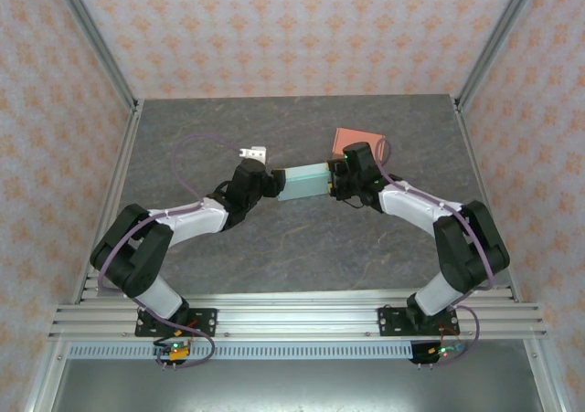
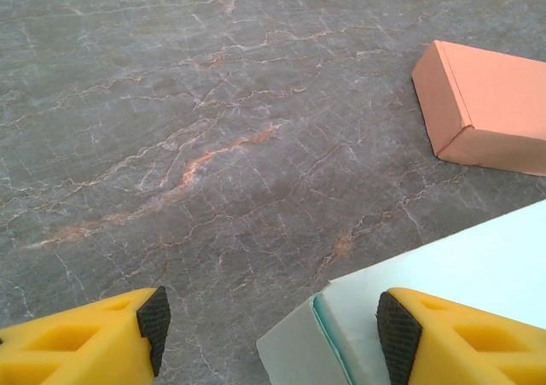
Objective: Fold the paper box
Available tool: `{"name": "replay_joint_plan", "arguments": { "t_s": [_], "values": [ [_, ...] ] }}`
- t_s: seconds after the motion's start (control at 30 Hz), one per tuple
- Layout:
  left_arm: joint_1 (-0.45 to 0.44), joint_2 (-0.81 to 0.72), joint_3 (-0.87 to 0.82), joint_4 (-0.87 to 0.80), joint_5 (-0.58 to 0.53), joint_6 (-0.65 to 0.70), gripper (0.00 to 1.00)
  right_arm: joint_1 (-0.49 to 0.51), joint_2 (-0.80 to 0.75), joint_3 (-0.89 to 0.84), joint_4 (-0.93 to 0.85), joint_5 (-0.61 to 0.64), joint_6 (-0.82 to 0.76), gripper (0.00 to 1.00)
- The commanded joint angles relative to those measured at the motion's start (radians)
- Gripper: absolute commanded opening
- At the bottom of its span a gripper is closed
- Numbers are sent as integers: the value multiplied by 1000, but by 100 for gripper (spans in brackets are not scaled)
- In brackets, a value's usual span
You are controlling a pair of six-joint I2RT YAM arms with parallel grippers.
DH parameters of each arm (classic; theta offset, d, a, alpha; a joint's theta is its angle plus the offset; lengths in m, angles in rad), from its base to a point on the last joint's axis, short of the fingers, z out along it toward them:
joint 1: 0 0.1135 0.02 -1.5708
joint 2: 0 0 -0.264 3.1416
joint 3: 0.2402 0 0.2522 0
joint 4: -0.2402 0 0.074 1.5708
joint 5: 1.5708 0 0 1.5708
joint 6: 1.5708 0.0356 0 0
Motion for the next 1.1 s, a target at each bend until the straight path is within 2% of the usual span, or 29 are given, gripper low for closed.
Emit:
{"name": "replay_joint_plan", "arguments": {
  "t_s": [0.0,0.1,0.23,0.33,0.43,0.53,0.6,0.67,0.8,1.0,1.07],
  "values": [
    [-9,43,-65,-98,-39,63,70,11,57,-90,-10,-21,-2,44],
    [-13,34,-116,-45,-52,118,73,11,47,-149,-1,-2,18,35],
    [-14,35,-244,119,-77,172,77,4,3,-120,-119,71,-53,31],
    [-14,65,-237,123,-87,194,77,-22,32,-108,-90,13,-74,30],
    [-15,86,-227,138,-89,188,78,-36,42,-89,-47,-43,-103,35],
    [-28,74,-241,166,-86,231,80,-40,1,-71,-134,-50,-102,43],
    [-58,68,-254,176,-103,276,81,-49,-42,-78,-193,-54,-73,48],
    [-101,57,-273,193,-110,312,82,-62,-93,-95,-217,-63,-37,48],
    [-160,17,-280,163,-163,325,83,-97,-204,-106,-310,-33,-23,56],
    [-166,-157,-293,133,-206,336,85,-182,-267,-93,-365,11,-176,69],
    [-165,-198,-279,110,-254,333,85,-201,-278,-84,-367,50,-239,72]
  ]
}}
